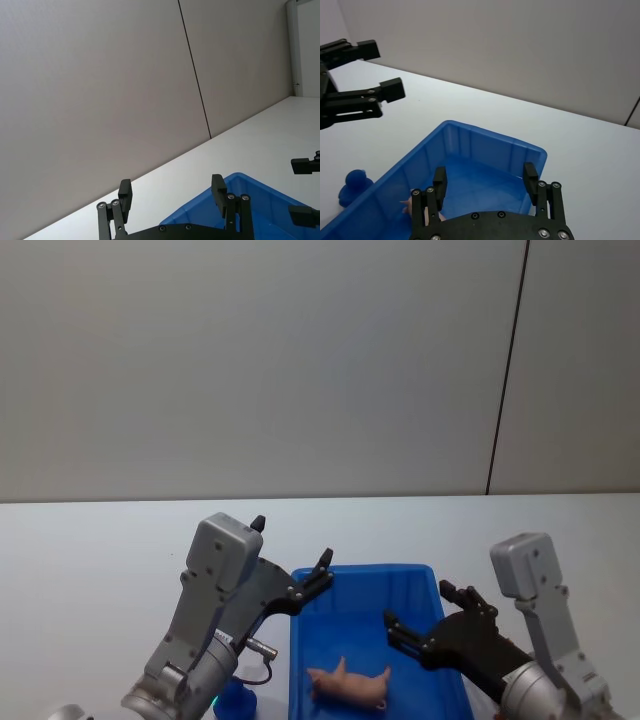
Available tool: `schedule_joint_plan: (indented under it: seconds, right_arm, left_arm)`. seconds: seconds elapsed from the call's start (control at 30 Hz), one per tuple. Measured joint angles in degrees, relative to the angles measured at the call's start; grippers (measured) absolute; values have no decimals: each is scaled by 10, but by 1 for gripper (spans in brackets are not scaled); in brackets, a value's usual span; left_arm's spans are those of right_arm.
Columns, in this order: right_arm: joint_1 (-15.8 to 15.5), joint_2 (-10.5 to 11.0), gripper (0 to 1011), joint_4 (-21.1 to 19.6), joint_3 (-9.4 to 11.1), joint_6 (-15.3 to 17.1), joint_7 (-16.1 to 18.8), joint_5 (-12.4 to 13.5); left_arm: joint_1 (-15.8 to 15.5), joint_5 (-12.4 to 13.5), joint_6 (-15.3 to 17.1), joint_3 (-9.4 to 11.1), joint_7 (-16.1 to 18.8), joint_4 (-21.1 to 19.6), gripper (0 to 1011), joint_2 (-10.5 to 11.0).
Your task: Pick up the two dolls from the table and place them into the box.
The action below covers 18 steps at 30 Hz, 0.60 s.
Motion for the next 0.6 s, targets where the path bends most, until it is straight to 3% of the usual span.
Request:
schedule_joint_plan:
  seconds: [0.17,0.6]
  right_arm:
    - [0,-2,999,1,1,6,-21,-1]
    - [-24,9,1001,-23,13,23,-96,-4]
  left_arm:
    - [0,0,0,0,0,0,1001,0]
    - [0,0,0,0,0,0,1001,0]
